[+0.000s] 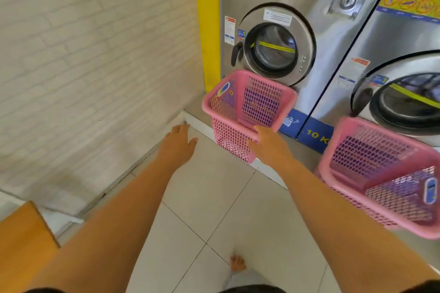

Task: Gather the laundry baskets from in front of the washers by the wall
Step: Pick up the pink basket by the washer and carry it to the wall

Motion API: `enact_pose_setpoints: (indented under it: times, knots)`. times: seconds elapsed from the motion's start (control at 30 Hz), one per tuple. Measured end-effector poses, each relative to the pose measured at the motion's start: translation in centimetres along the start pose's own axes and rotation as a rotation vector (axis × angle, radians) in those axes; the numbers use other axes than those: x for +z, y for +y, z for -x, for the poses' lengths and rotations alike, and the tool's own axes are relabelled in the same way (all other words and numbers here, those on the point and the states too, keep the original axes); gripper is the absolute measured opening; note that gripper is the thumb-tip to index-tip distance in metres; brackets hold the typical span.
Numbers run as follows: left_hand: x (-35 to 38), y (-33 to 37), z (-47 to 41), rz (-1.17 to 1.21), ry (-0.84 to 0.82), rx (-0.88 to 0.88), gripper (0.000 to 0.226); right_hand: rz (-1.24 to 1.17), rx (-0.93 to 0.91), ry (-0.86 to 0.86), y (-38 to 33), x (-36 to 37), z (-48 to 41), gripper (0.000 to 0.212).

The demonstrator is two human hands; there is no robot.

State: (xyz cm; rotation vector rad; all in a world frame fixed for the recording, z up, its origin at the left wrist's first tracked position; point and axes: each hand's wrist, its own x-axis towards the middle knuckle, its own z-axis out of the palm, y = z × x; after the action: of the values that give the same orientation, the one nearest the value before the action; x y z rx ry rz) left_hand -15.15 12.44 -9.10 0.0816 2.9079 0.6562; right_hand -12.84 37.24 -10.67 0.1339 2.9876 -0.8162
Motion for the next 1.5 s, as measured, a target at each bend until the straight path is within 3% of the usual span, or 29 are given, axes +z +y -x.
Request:
enact_pose_setpoints:
  times: [0.43,0.6,0.87,1.0,1.2,1.5]
  knots:
    - [6.5,1.6,-18.5,0.056,-0.149,0.05,0.052,-0.134,0.375,0.056,5.9,4.2,-12.4,0.052]
    - [7.9,1.4,-28.4,0.076,-0.176,0.135,0.043,-0.202,0.568,0.19,7.8,6.7,-19.0,0.049]
    - [11.2,1.1,-40.5,0.05,-0.219,0.132,0.043,-0.21,0.773,0.307,12.2,9.8,-26.4,0.041]
    - [14.1,0.8,-45.0,-0.023,-0.207,0.162,0.043,-0.15,0.803,0.34,16.1,11.3,-29.3,0.042]
    - [18.7,-0.2,-50.8,-0.104,-0.141,0.241,0.052,0.032,0.796,0.302,21.1,13.7,-32.1,0.07]
    - [21.7,-1.7,-54.5,-0.173,-0.089,0.299,0.063,-0.025,0.721,0.396,23.3,15.2,-33.1,0.065]
